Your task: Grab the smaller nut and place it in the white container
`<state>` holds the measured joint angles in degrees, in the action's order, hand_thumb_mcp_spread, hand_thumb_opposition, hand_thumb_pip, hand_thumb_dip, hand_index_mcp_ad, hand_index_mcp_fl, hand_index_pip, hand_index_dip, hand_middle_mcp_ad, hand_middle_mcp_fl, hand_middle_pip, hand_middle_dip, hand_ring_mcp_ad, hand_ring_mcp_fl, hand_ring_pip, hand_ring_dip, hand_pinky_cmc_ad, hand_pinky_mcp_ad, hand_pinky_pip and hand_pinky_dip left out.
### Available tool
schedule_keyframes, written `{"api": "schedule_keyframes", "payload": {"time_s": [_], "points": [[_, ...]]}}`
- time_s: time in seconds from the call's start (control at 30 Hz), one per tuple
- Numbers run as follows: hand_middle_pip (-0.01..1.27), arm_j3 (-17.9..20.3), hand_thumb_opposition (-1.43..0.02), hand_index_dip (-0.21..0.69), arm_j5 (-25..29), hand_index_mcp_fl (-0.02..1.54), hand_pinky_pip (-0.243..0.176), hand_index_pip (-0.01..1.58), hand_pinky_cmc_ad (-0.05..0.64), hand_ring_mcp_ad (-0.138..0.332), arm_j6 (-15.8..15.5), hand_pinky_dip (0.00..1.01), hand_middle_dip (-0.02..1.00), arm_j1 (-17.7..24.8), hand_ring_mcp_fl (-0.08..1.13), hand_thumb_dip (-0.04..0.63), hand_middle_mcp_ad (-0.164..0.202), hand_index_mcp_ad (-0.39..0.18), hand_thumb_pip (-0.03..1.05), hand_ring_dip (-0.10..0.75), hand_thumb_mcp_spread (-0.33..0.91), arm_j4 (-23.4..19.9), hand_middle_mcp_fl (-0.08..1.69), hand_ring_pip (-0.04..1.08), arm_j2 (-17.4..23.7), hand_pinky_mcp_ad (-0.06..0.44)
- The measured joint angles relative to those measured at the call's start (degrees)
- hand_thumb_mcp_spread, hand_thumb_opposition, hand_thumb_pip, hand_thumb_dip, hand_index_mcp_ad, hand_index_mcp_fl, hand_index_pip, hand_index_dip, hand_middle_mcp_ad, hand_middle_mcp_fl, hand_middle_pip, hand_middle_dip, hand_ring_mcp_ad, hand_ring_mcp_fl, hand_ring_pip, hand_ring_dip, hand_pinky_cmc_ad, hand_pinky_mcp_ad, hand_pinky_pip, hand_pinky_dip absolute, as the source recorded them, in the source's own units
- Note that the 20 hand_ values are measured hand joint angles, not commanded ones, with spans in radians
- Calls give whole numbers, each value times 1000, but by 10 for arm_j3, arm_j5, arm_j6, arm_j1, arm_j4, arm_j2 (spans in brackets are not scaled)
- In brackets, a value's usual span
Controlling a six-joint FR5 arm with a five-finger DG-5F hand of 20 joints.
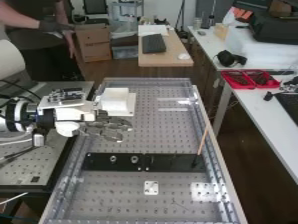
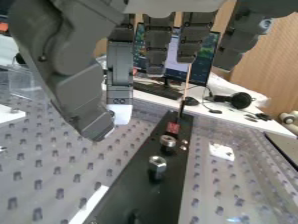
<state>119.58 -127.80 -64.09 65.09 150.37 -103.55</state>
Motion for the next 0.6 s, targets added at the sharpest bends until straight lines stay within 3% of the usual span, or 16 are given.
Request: {"api": "schedule_keyframes", "payload": {"time_s": [0.27, 0.6], "points": [[120, -11, -867, 134, -17, 211, -30, 1543, 302, 93, -5, 180, 222, 55, 9, 223, 35, -122, 740, 101, 414, 32, 161, 101, 11, 229], [120, -38, -881, 134, -46, 230, -30, 1539, 302, 93, 6, 180, 222, 137, 9, 220, 35, -122, 740, 101, 410, 56, 159, 101, -10, 241]]}}
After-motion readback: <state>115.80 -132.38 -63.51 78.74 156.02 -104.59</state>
